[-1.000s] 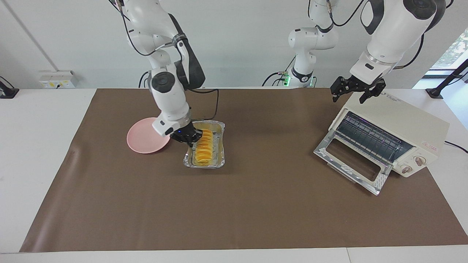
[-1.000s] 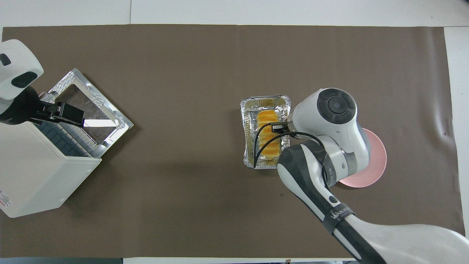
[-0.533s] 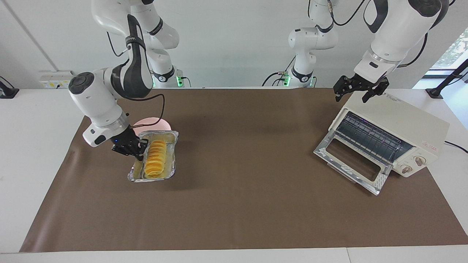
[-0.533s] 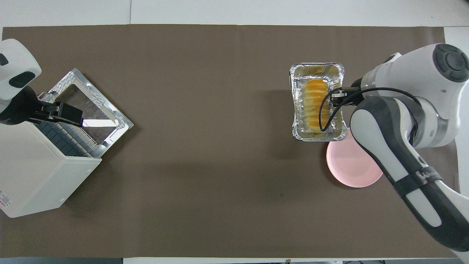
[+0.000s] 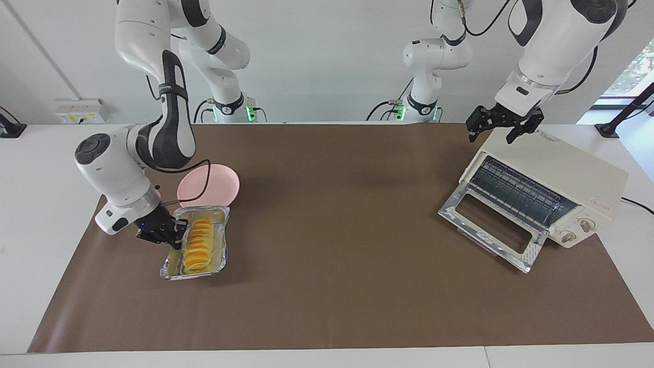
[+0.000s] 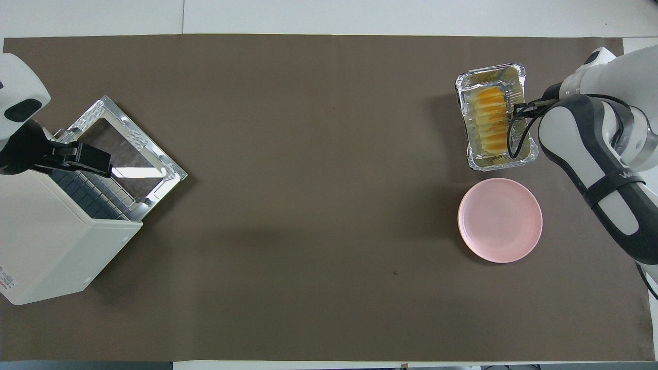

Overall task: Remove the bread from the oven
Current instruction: 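Drag the foil tray beside the pink plate with the right gripper, then grasp the bread rolls in the tray with the right gripper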

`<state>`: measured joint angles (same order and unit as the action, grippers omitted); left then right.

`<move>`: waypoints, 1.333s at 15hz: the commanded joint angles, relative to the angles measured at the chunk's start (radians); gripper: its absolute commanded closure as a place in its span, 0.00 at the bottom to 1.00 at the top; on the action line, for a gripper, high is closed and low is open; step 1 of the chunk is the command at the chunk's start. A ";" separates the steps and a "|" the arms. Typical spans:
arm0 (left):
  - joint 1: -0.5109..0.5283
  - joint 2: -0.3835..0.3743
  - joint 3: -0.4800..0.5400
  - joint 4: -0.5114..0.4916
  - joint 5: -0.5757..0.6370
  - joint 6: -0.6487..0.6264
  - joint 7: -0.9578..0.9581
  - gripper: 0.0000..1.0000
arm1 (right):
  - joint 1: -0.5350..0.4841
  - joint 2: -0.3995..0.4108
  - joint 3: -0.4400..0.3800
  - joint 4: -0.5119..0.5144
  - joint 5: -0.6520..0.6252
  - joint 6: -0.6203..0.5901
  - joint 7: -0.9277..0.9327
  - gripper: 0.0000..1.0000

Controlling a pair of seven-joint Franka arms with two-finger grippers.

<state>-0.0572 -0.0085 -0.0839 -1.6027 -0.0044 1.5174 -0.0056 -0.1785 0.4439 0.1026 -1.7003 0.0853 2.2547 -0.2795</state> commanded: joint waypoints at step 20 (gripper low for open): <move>0.007 -0.019 -0.005 -0.017 0.009 0.015 -0.013 0.00 | 0.020 -0.001 0.011 0.036 -0.064 -0.067 0.045 0.00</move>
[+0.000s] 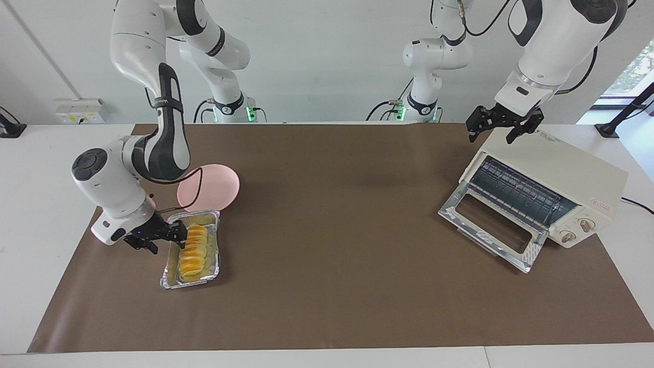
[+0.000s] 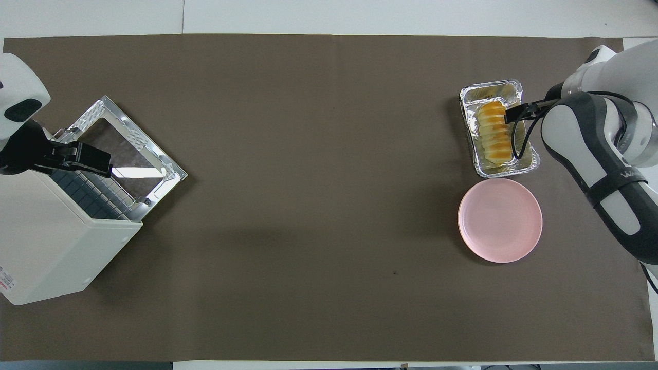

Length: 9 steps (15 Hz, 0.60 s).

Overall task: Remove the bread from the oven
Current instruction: 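Grasp the bread rolls in the tray with the right gripper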

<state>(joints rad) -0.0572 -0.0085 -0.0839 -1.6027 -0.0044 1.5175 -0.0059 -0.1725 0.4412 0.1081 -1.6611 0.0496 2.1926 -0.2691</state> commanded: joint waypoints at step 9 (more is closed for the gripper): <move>0.007 -0.019 -0.005 -0.017 0.009 0.015 -0.012 0.00 | 0.041 -0.016 0.005 -0.159 -0.036 0.125 0.036 0.15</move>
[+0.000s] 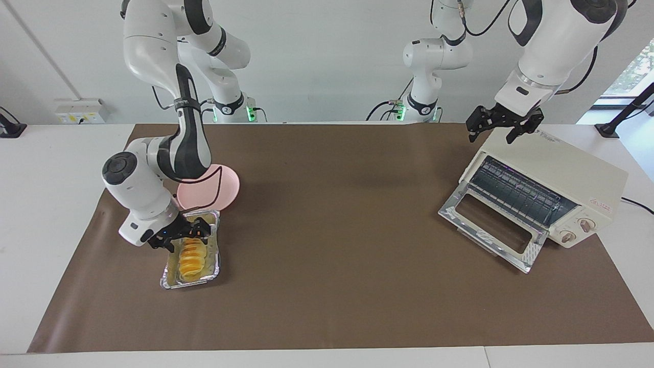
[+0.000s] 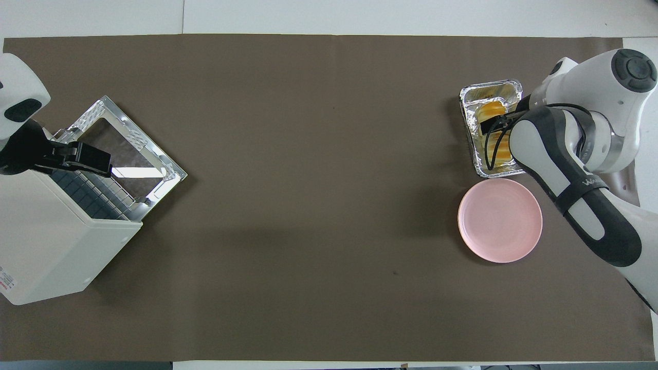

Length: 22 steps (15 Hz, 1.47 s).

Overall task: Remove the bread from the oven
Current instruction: 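Grasp the bread rolls in the tray with the right gripper, then lower the bread rolls onto the pink plate and open the right gripper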

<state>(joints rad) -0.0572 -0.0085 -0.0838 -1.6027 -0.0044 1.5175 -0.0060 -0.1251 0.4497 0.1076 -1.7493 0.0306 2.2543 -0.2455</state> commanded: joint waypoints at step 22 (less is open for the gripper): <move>0.007 -0.019 -0.005 -0.017 0.009 0.015 -0.012 0.00 | 0.009 -0.534 0.020 -0.339 0.014 -0.398 0.066 0.78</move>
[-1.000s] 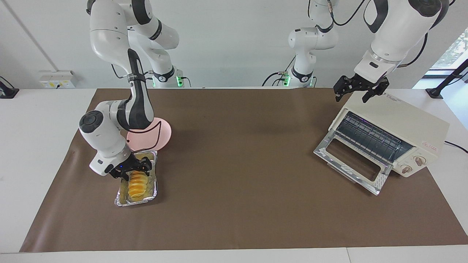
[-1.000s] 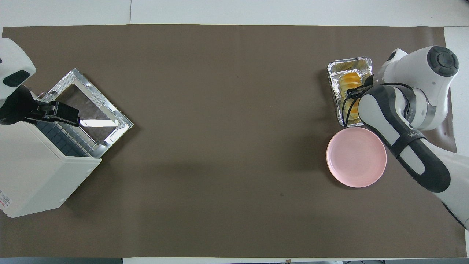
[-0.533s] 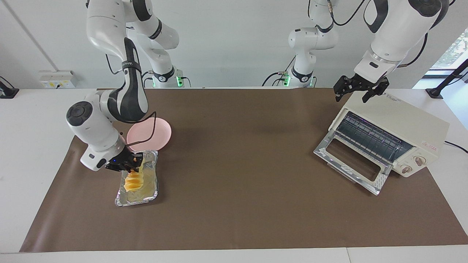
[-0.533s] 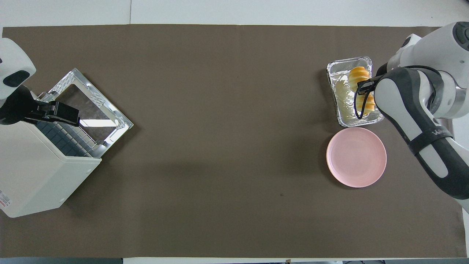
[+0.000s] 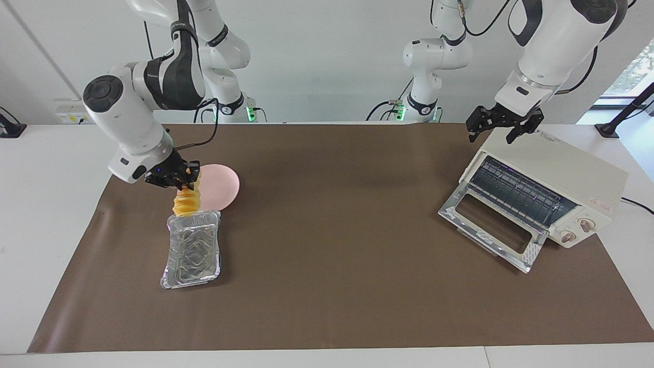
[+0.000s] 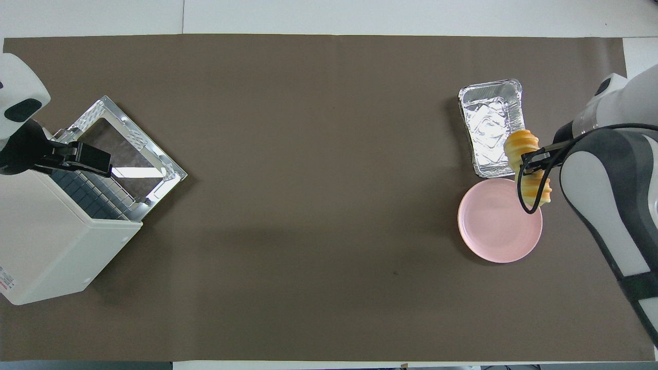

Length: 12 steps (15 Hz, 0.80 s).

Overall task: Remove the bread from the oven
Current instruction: 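Lower the bread rolls onto the pink plate and open the right gripper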

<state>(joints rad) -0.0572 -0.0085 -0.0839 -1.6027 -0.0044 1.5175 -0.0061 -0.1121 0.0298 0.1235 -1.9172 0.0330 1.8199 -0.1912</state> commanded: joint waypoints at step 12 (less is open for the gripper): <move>0.007 -0.019 -0.005 -0.017 0.009 0.015 -0.012 0.00 | -0.040 -0.183 0.002 -0.526 0.015 0.393 -0.054 0.76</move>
<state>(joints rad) -0.0572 -0.0085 -0.0839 -1.6027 -0.0044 1.5175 -0.0062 -0.1231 -0.1695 0.1214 -2.4269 0.0335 2.1545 -0.2048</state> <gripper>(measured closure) 0.000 0.753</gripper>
